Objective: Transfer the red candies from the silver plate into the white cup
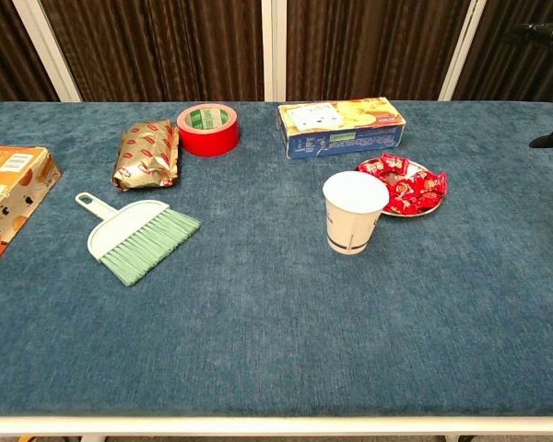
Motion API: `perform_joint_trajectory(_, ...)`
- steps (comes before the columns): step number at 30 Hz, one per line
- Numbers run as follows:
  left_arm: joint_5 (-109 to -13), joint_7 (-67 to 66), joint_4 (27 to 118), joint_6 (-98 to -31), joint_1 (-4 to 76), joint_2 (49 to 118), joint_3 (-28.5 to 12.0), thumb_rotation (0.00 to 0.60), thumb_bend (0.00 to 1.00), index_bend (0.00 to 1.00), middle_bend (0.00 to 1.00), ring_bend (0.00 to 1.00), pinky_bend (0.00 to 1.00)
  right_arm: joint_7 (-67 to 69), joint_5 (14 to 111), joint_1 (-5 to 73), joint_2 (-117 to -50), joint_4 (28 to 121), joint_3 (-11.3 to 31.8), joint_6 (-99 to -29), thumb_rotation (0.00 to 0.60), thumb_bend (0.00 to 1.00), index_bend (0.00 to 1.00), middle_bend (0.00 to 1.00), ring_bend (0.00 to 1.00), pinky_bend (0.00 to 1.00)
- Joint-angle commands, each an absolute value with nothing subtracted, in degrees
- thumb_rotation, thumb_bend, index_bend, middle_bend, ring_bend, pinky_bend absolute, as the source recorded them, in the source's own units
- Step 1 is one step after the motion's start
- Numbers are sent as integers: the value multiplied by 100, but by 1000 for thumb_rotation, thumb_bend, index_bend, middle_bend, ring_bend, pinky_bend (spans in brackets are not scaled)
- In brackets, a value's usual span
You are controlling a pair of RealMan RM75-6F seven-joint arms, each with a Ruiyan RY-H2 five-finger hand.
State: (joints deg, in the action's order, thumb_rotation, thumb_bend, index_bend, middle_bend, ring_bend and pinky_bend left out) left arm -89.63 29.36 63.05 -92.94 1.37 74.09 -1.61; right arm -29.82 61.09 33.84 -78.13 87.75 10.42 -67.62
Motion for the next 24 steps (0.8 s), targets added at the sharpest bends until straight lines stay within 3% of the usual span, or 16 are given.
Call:
perform_joint_trajectory(1, -8982, 2923, 6325, -9316, 138, 7408, -155, 600, 121, 147, 164, 58, 188, -2996, 6196, 3398, -7789, 8831, 1028, -6757, 600, 24, 63, 71, 16, 73)
perform_joint_trajectory(3, -9007, 2905, 6352, -9359, 133, 7402, -152, 600, 121, 147, 164, 58, 188, -3006, 6303, 3402, -7782, 8869, 1012, -6792, 600, 24, 62, 79, 43, 117)
perform_joint_trajectory(8, -9049, 2830, 6461, -9493, 97, 7334, -157, 599, 121, 146, 164, 58, 187, -2871, 6606, 3433, -7785, 8863, 964, -6767, 600, 26, 79, 150, 203, 362)
perform_joint_trajectory(12, -9016, 2810, 6523, -9536, 62, 7284, -172, 600, 121, 147, 164, 58, 188, -2951, 6547, 3570, -7663, 8945, 954, -6415, 600, 30, 85, 181, 408, 650)
perform_joint_trajectory(15, -8965, 2889, 6498, -9511, 48, 7301, -184, 598, 121, 147, 164, 58, 187, -3058, 6535, 3658, -7728, 8878, 939, -6294, 600, 30, 106, 194, 459, 695)
perform_joint_trajectory(17, -8954, 2935, 6430, -9469, 57, 7322, -179, 599, 121, 147, 164, 58, 187, -3051, 6595, 3720, -7852, 8748, 951, -6269, 600, 35, 172, 237, 471, 698)
perform_joint_trajectory(19, -8932, 2985, 6376, -9434, 65, 7343, -187, 599, 120, 147, 164, 58, 187, -3033, 6670, 3781, -7986, 8583, 955, -6248, 600, 67, 341, 450, 520, 717)
perform_joint_trajectory(21, -8903, 3038, 6321, -9416, 70, 7361, -205, 599, 120, 147, 164, 58, 188, -2937, 6757, 3892, -8164, 8309, 973, -6136, 600, 96, 448, 644, 592, 743)
perform_joint_trajectory(24, -8871, 3095, 6257, -9391, 65, 7378, -214, 599, 121, 146, 164, 58, 188, -2822, 6695, 4123, -8393, 7836, 1016, -5731, 600, 114, 521, 825, 742, 802)
